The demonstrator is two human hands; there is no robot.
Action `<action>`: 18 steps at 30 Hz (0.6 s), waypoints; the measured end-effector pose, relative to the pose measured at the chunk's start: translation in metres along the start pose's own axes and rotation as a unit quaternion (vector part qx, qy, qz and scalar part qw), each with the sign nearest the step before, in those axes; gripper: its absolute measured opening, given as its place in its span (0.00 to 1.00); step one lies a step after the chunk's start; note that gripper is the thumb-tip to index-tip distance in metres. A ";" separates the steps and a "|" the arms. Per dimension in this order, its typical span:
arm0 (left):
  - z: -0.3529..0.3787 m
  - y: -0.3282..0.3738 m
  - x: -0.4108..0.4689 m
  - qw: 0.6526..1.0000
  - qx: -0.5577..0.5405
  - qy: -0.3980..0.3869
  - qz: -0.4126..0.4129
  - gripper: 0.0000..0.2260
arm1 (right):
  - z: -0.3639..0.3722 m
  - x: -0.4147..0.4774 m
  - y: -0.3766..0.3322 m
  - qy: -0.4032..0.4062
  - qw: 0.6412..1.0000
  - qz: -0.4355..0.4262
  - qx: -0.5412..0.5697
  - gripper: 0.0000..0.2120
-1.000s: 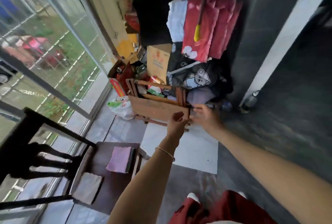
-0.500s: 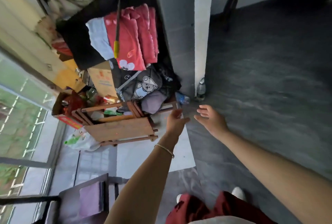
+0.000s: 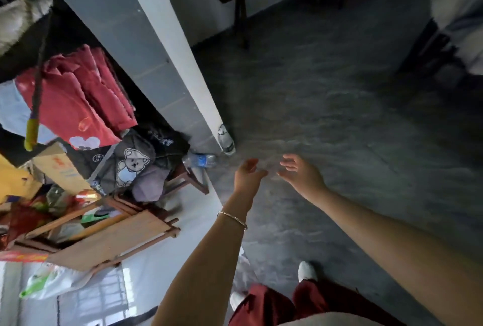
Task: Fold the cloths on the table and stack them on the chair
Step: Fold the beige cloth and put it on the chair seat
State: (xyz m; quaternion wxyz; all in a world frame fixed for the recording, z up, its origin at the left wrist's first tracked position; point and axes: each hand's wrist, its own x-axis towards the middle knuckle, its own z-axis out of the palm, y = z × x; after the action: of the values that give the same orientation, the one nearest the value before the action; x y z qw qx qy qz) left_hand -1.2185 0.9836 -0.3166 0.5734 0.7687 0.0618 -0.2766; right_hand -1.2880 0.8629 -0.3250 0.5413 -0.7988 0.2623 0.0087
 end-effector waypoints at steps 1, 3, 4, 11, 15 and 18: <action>0.016 0.005 0.002 1.000 0.007 -0.011 0.005 0.22 | -0.014 0.001 0.007 0.011 1.000 0.008 0.013 0.24; 0.048 0.016 0.005 0.999 0.018 -0.034 0.014 0.22 | -0.042 0.004 0.020 0.031 0.999 0.021 0.030 0.24; 0.059 0.019 0.006 0.999 0.021 -0.041 0.019 0.22 | -0.052 0.004 0.025 0.037 0.999 0.025 0.030 0.24; 0.145 0.041 0.010 0.990 0.062 -0.118 0.041 0.22 | -0.123 0.001 0.065 0.132 0.984 0.078 0.094 0.22; 0.181 0.053 0.013 0.984 0.062 -0.160 0.049 0.22 | -0.150 0.005 0.079 0.162 0.980 0.086 0.077 0.23; 0.205 0.061 0.021 0.978 0.082 -0.185 0.052 0.23 | -0.168 0.016 0.085 0.190 0.971 0.101 0.108 0.22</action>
State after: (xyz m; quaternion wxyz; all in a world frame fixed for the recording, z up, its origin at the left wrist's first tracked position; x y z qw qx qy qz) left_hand -1.2483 0.7705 -0.3139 0.5232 0.7508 -0.1084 -0.3884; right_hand -1.3557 0.6868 -0.3336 0.5606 -0.6923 0.4389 -0.1172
